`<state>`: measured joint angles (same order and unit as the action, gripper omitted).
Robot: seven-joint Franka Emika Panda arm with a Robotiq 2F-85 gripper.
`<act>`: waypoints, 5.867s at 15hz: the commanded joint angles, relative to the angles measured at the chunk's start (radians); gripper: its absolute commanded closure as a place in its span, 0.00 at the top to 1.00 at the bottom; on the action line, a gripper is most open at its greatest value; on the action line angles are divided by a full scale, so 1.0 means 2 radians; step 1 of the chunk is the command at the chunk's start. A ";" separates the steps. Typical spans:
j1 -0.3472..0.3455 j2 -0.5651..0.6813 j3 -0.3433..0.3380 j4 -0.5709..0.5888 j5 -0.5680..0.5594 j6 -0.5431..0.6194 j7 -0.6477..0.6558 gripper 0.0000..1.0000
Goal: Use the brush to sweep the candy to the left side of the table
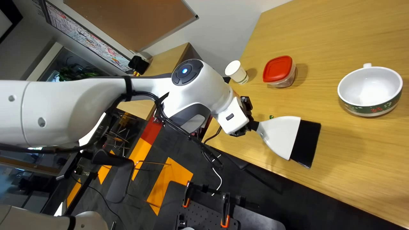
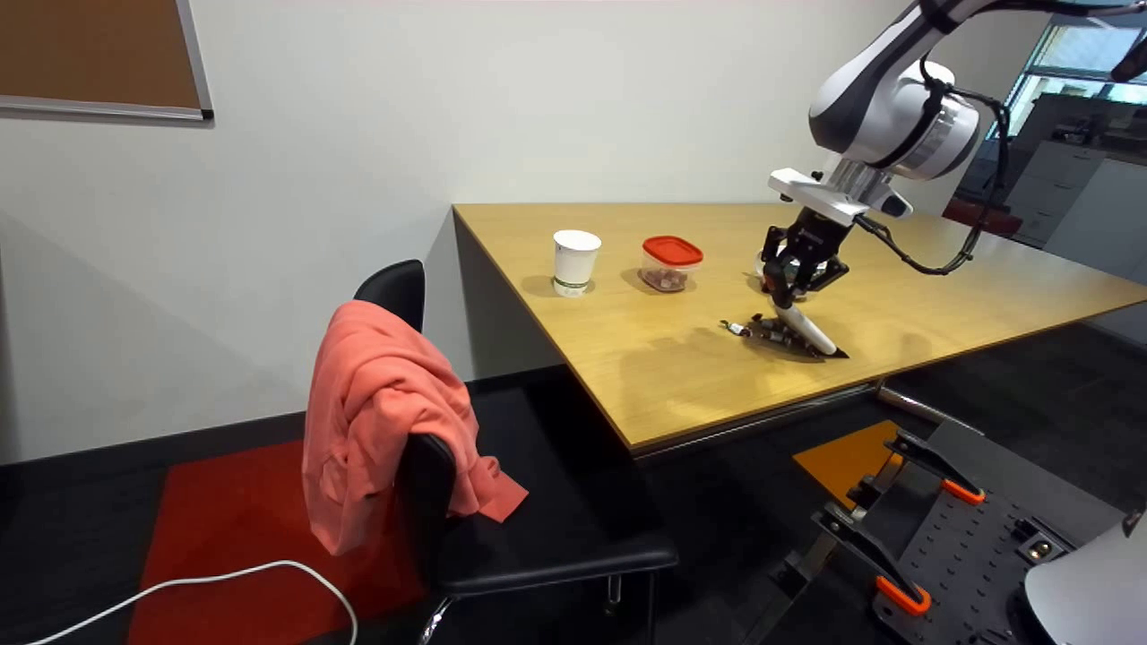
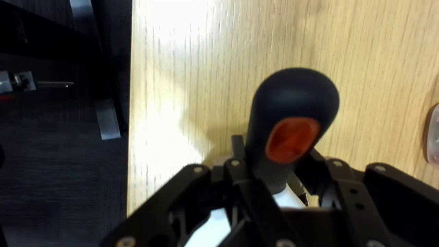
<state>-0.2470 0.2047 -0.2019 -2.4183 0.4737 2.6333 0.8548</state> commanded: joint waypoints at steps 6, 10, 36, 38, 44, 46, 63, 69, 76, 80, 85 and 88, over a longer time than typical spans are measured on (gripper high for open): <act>0.018 0.023 0.036 0.024 0.061 -0.012 -0.037 0.13; 0.029 0.027 0.055 0.035 0.085 -0.028 -0.045 0.13; 0.117 -0.040 0.050 0.035 -0.074 -0.093 0.054 0.13; 0.111 -0.059 0.045 0.030 -0.107 -0.095 0.064 0.13; 0.074 -0.058 0.034 0.053 -0.074 -0.122 -0.006 0.13; 0.060 -0.045 0.030 0.064 -0.049 -0.133 -0.046 0.13; 0.035 0.105 0.025 0.224 -0.002 -0.252 -0.145 0.13; 0.038 0.137 0.031 0.278 -0.006 -0.318 -0.145 0.13; 0.044 0.160 0.053 0.309 0.009 -0.391 -0.158 0.13; 0.059 0.150 0.057 0.303 0.002 -0.408 -0.150 0.13; 0.096 0.101 0.029 0.259 -0.067 -0.363 -0.097 0.13; 0.105 0.064 0.016 0.229 -0.110 -0.340 -0.067 0.13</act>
<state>-0.0657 0.4447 -0.1392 -1.8588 0.3217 1.8906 0.6578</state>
